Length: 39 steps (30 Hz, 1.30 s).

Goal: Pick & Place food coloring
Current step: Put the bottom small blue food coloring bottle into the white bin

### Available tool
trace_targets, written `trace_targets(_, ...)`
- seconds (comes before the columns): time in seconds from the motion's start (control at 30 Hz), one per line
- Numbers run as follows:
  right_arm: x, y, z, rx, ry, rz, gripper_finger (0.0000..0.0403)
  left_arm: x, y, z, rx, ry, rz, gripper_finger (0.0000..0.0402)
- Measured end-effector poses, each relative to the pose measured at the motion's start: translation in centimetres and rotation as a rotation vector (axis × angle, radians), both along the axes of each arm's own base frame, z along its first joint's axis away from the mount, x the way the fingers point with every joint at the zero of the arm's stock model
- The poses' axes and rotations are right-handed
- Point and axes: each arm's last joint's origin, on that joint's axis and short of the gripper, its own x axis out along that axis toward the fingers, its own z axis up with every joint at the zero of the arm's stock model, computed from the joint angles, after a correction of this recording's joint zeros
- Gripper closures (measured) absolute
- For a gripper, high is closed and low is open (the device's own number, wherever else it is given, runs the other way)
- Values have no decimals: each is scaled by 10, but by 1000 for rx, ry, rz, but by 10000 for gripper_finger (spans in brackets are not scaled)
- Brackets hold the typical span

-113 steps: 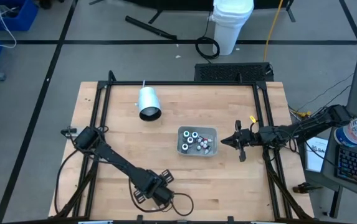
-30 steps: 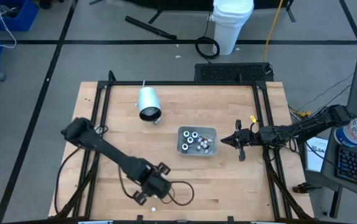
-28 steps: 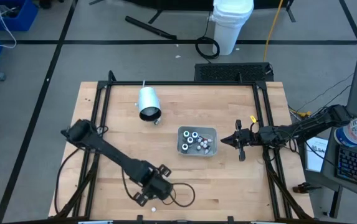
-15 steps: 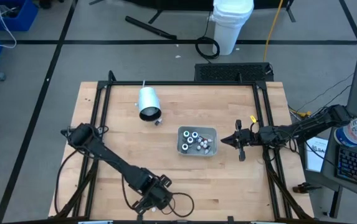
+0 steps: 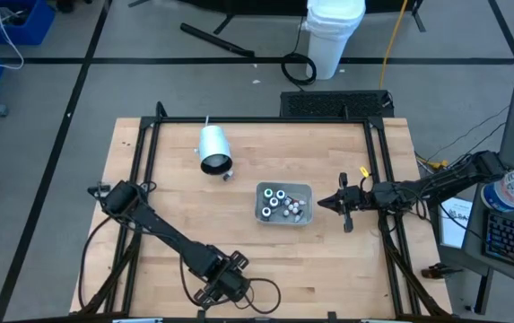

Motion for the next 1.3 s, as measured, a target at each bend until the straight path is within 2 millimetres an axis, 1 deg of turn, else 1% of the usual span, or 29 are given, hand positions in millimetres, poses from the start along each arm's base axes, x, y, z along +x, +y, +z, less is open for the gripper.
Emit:
trace_targets(0.13, 0, 0, 0, 0, 0, 0, 403, -1, 0, -1, 5, 8, -2, 185)
trace_targets(0.37, 0, 0, 0, 0, 0, 0, 403, 0, -2, -15, 9, 55, -1, 185)
trace_targets(0.67, 0, 0, 0, -2, 0, 0, 403, 0, 0, -15, 19, 69, -11, 186)
trace_targets(0.73, 0, 0, 0, -3, 0, 0, 403, 0, 0, -18, 29, 72, -15, 186)
trace_targets(0.93, 0, 0, 0, -3, 0, 0, 403, 2, 4, -19, 58, 66, 3, 188)
trace_targets(1.07, 0, 0, 0, -3, 0, 0, 403, 3, 6, -19, 55, 73, 7, 215)
trace_targets(1.3, 0, 0, 0, -10, 0, 0, 403, 2, 6, -20, 55, 79, 5, 299)
